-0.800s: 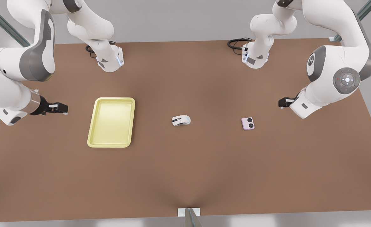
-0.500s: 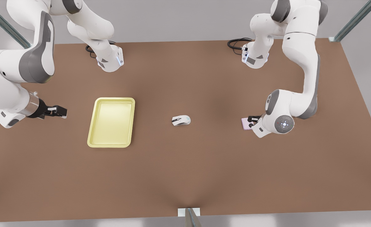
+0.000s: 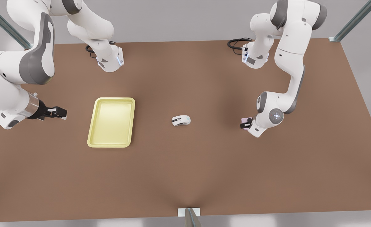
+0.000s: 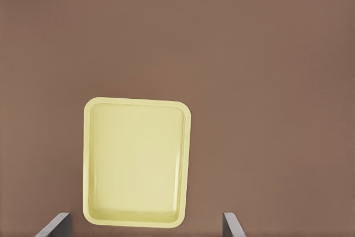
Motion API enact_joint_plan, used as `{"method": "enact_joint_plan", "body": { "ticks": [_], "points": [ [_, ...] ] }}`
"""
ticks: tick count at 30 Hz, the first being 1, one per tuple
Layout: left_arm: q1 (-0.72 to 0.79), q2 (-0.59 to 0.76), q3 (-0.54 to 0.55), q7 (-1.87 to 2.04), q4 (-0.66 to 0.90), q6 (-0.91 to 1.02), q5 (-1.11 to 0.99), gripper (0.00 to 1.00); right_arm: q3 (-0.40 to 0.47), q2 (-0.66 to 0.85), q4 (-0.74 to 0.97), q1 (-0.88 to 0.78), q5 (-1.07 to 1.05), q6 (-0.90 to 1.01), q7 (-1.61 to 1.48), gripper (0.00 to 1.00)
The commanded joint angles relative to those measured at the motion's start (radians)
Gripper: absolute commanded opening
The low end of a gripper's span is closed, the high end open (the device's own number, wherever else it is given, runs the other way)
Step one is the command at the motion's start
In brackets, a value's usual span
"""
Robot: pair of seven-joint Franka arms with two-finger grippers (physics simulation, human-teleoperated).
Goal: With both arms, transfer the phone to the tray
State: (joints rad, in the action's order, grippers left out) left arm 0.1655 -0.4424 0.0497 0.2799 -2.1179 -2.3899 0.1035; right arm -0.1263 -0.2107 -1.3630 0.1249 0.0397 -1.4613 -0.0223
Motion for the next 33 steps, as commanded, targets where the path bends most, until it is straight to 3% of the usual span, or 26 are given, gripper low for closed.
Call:
{"method": "enact_joint_plan", "body": {
  "ticks": [1, 33],
  "points": [
    [0.000, -0.012, -0.002, 0.125, -0.001, -0.091, 0.004, 1.00, 0.000, -0.004, 0.001, 0.001, -0.001, -0.001, -0.004, 1.00],
    [0.022, -0.024, -0.002, 0.119, -0.071, -0.064, -0.051, 1.00, 0.002, -0.012, 0.008, 0.002, -0.003, -0.001, -0.005, 1.00]
  ]
}}
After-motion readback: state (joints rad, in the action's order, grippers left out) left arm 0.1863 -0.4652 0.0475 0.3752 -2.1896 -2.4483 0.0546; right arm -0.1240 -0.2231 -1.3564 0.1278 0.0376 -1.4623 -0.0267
